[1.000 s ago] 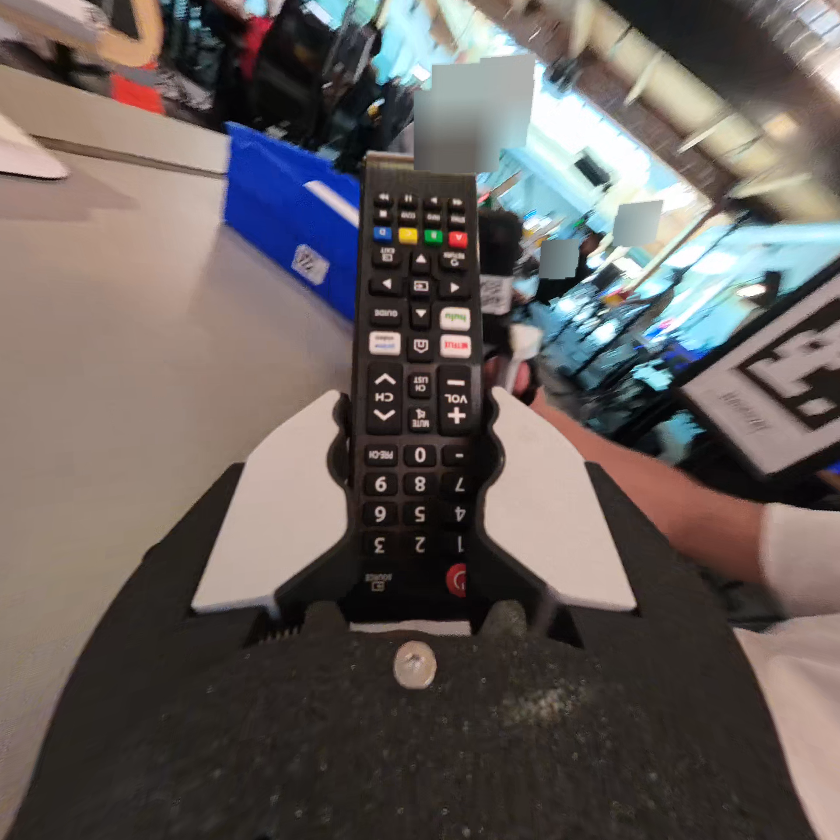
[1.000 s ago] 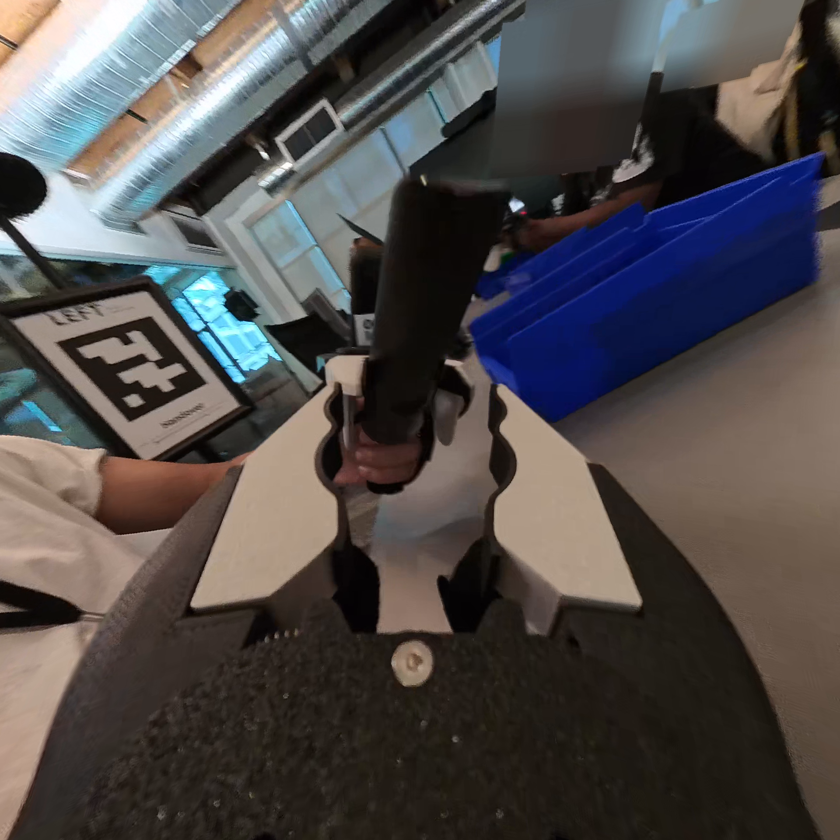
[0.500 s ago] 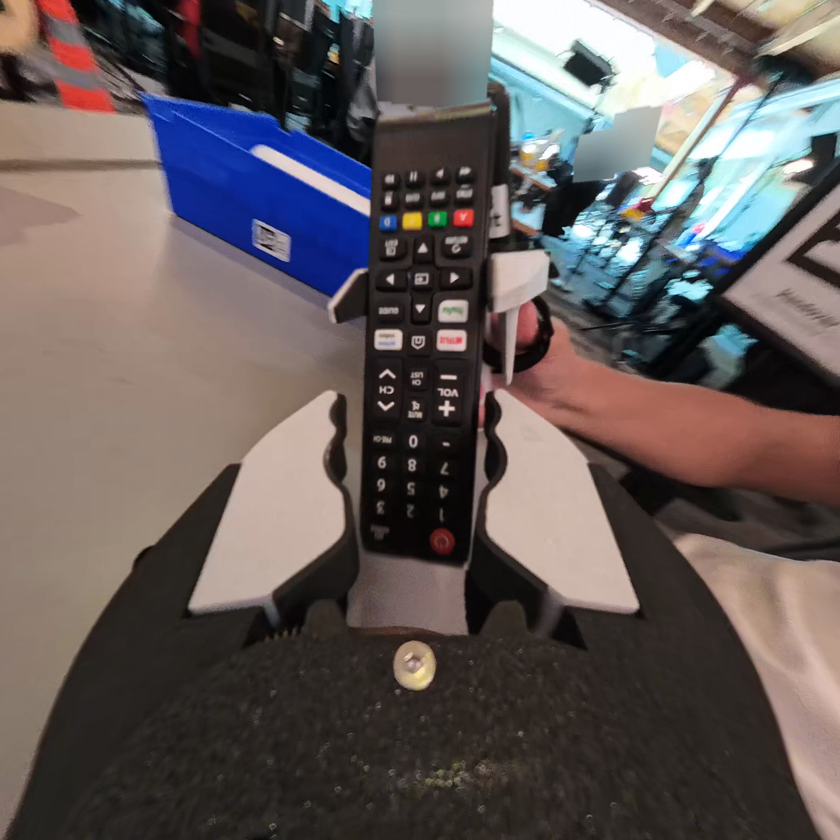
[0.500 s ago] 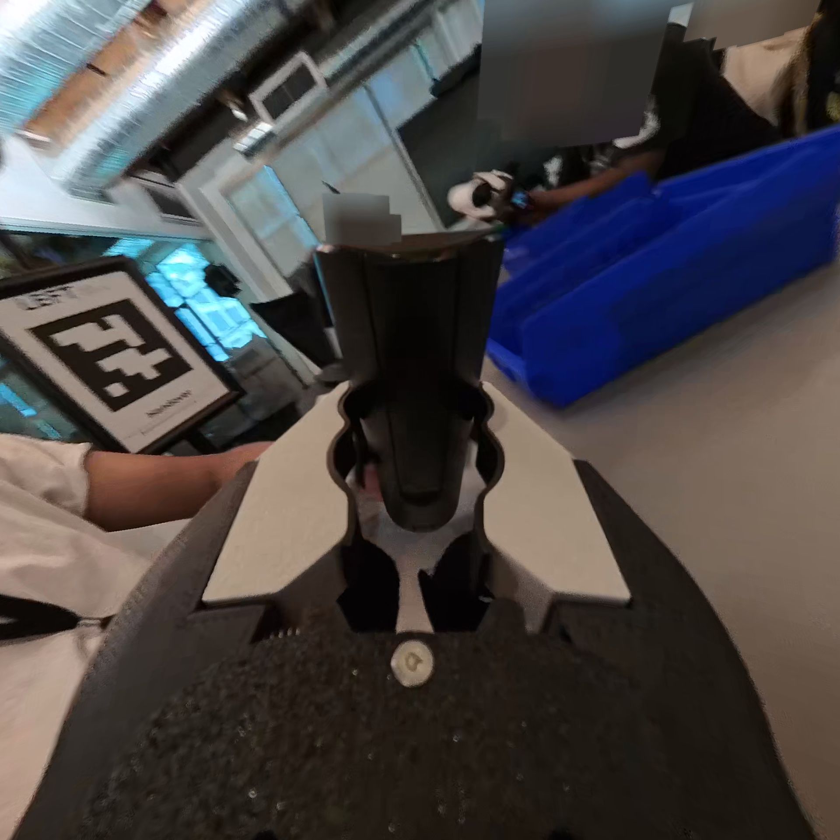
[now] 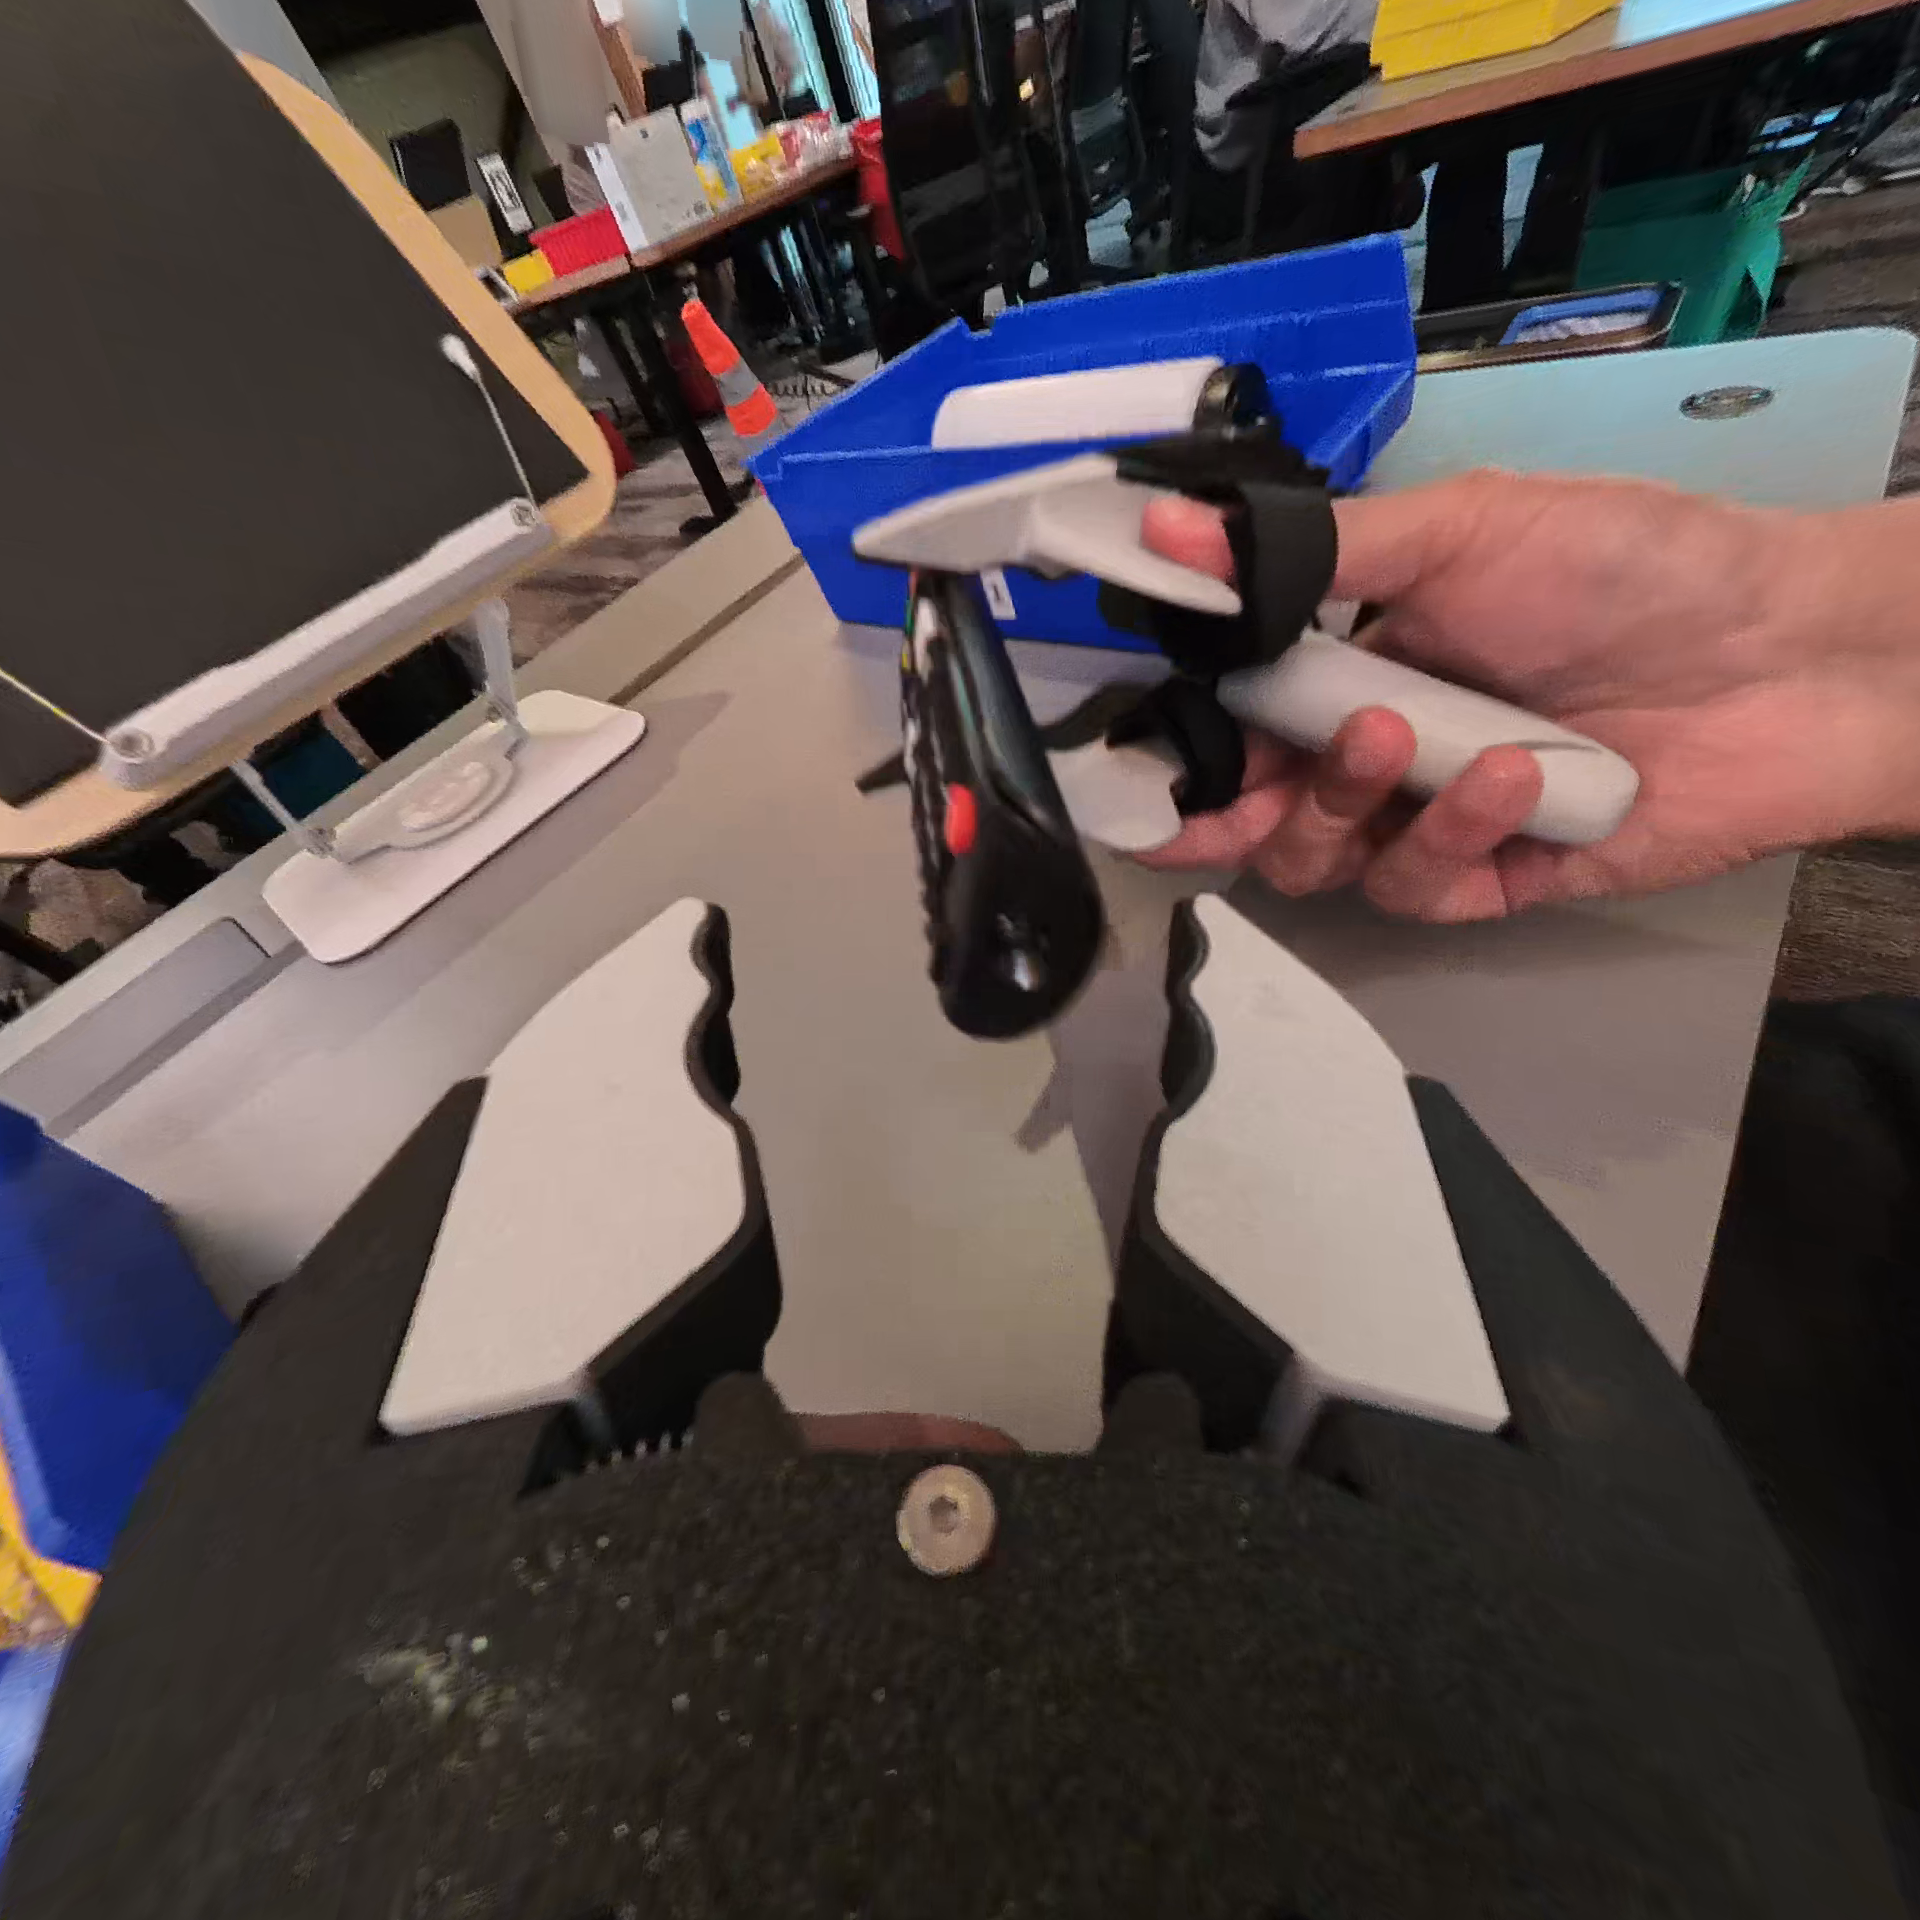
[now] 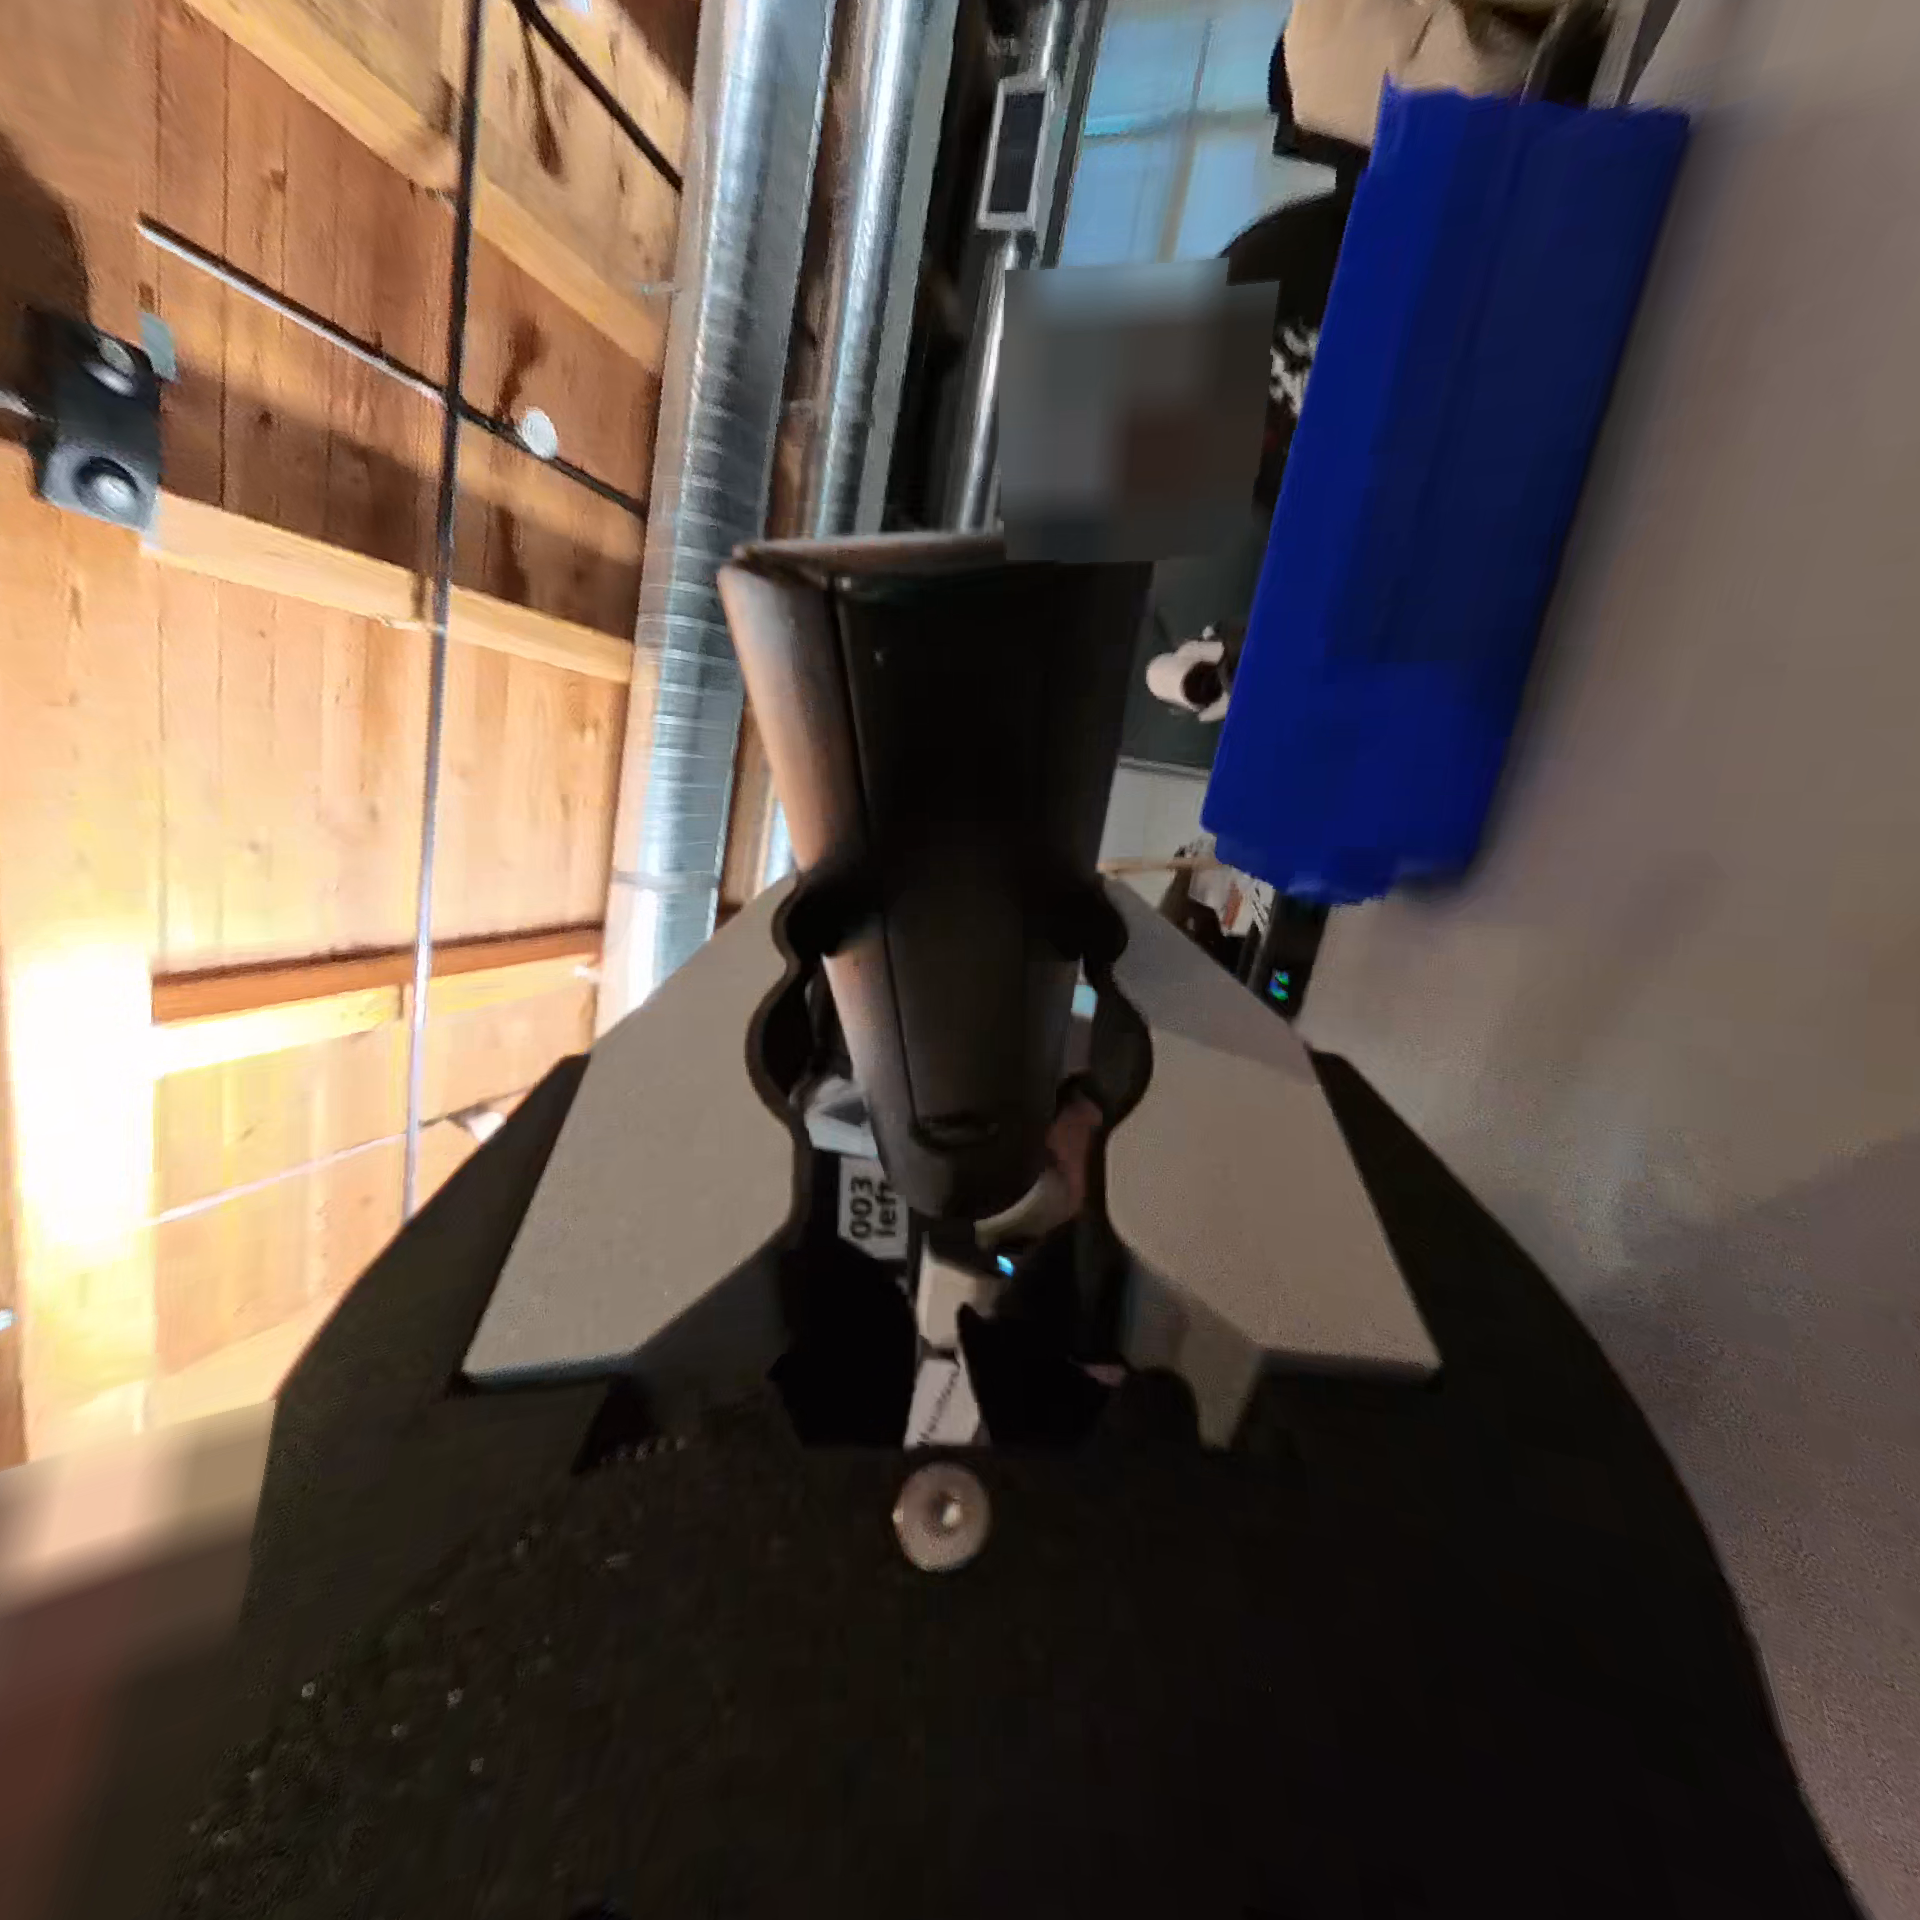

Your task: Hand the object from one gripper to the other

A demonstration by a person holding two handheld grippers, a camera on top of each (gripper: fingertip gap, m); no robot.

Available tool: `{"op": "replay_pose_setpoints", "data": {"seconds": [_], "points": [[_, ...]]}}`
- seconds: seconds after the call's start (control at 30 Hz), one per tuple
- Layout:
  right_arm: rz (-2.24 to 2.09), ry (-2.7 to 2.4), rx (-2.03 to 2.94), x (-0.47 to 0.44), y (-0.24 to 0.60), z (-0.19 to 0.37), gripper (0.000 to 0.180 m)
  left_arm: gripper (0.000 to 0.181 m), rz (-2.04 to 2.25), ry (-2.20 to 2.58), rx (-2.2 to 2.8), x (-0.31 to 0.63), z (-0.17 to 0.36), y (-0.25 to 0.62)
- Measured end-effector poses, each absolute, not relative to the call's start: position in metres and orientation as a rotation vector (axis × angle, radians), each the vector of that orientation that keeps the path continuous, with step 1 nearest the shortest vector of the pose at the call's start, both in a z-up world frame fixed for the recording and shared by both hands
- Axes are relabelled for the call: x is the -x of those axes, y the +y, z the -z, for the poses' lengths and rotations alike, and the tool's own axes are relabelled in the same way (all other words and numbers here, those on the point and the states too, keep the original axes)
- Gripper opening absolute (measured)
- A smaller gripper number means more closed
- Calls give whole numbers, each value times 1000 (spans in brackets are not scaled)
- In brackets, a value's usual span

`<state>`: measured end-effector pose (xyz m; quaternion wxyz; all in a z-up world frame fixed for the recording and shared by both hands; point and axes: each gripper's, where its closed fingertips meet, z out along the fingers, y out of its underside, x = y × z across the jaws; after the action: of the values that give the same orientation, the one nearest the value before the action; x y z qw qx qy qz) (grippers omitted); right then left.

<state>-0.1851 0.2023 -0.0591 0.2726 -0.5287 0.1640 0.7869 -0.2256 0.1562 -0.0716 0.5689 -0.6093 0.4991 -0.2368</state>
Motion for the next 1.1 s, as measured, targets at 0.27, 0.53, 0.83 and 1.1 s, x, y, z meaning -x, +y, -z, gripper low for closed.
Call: {"op": "replay_pose_setpoints", "data": {"seconds": [0.27,0.53,0.83,1.1], "points": [[-2126,284,1340,203,198,45,51,34,450,1224,1314,234,63,154],[-1557,-274,1697,201,195,67,38,23,574,1206,1384,257,51,173],[-623,-862,1534,184,189,52,60,23,154,1451,1214,271,61,178],[-32,-1245,1418,218,178,96,37,23,81,1609,1101,249,86,151]]}}
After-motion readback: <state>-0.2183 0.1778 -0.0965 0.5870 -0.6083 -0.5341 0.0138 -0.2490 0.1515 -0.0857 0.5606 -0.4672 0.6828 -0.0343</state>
